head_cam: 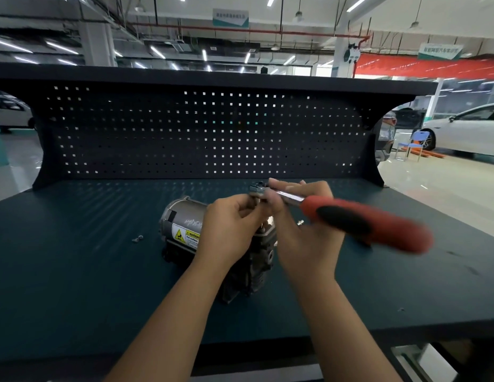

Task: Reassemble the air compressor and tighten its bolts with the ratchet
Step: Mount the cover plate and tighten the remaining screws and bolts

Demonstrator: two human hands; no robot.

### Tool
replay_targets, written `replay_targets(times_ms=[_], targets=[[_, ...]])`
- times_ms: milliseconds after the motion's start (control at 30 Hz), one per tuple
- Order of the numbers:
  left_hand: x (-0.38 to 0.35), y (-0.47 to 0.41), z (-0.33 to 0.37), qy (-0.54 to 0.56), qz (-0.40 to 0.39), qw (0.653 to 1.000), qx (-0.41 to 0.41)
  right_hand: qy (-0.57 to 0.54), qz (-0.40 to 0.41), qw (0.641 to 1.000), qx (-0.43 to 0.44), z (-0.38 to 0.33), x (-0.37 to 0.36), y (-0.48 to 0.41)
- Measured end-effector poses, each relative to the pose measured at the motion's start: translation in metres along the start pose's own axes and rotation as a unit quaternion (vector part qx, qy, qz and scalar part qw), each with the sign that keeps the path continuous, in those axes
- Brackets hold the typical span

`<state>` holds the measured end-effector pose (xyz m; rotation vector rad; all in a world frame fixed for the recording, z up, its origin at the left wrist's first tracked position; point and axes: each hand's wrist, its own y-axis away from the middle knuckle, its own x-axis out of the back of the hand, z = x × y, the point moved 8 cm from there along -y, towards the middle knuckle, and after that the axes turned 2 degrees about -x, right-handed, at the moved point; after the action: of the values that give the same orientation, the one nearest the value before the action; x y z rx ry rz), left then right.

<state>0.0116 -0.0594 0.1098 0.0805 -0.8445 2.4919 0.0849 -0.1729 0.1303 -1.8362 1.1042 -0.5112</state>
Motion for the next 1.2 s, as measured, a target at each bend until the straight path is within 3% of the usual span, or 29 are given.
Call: replay_targets(times_ms=[100, 200, 233, 267, 333, 467, 567, 633, 667, 767, 833, 900, 967, 1033, 1133, 1200], targets=[[0.001, -0.001, -0.001, -0.015, -0.026, 1.000, 0.001, -0.159, 0.072, 0.972, -0.159, 0.026, 0.011, -0.006], [0.000, -0.001, 0.004, -0.038, -0.053, 0.998, -0.019, -0.325, 0.049, 0.854, -0.403, 0.064, -0.007, 0.002], [0.000, -0.001, 0.005, -0.044, -0.060, 0.997, -0.023, -0.350, 0.038, 0.822, -0.447, 0.070, -0.012, 0.004], [-0.001, -0.001, 0.006, -0.047, -0.063, 0.997, -0.024, -0.357, 0.028, 0.813, -0.459, 0.071, -0.014, 0.004], [0.000, -0.001, 0.004, -0.032, -0.063, 0.997, -0.016, -0.331, 0.049, 0.853, -0.400, 0.067, -0.008, 0.003], [0.000, 0.000, -0.001, 0.008, -0.062, 0.998, 0.002, -0.219, 0.121, 0.956, -0.155, 0.027, 0.008, 0.009], [-0.001, 0.001, -0.003, 0.008, -0.055, 0.998, 0.007, -0.061, 0.078, 0.995, -0.013, 0.002, 0.005, 0.010], [0.001, -0.001, -0.002, -0.015, -0.053, 0.998, 0.000, 0.029, 0.011, 0.999, -0.019, 0.001, -0.006, 0.008], [0.001, -0.002, -0.001, -0.023, -0.059, 0.998, 0.000, 0.019, -0.004, 0.999, -0.042, 0.004, -0.008, 0.008], [0.000, -0.004, -0.001, -0.023, -0.090, 0.996, 0.005, -0.172, 0.061, 0.976, -0.117, 0.020, 0.006, 0.004], [0.000, -0.004, -0.001, -0.047, -0.099, 0.994, -0.002, -0.251, 0.053, 0.937, -0.239, 0.045, 0.003, -0.002], [0.001, -0.004, 0.000, -0.061, -0.104, 0.993, -0.012, -0.321, -0.012, 0.865, -0.385, 0.071, -0.014, -0.004], [0.001, -0.004, 0.001, -0.073, -0.111, 0.991, -0.018, -0.336, -0.057, 0.823, -0.455, 0.079, -0.024, -0.002], [0.001, -0.004, 0.000, -0.058, -0.117, 0.991, -0.008, -0.320, -0.035, 0.853, -0.411, 0.079, -0.018, -0.007], [0.002, -0.003, -0.003, -0.037, -0.106, 0.994, 0.000, -0.246, 0.059, 0.942, -0.219, 0.049, 0.005, -0.005], [0.001, -0.002, -0.004, -0.036, -0.088, 0.995, -0.007, -0.155, 0.096, 0.979, -0.096, 0.024, 0.013, 0.002]])
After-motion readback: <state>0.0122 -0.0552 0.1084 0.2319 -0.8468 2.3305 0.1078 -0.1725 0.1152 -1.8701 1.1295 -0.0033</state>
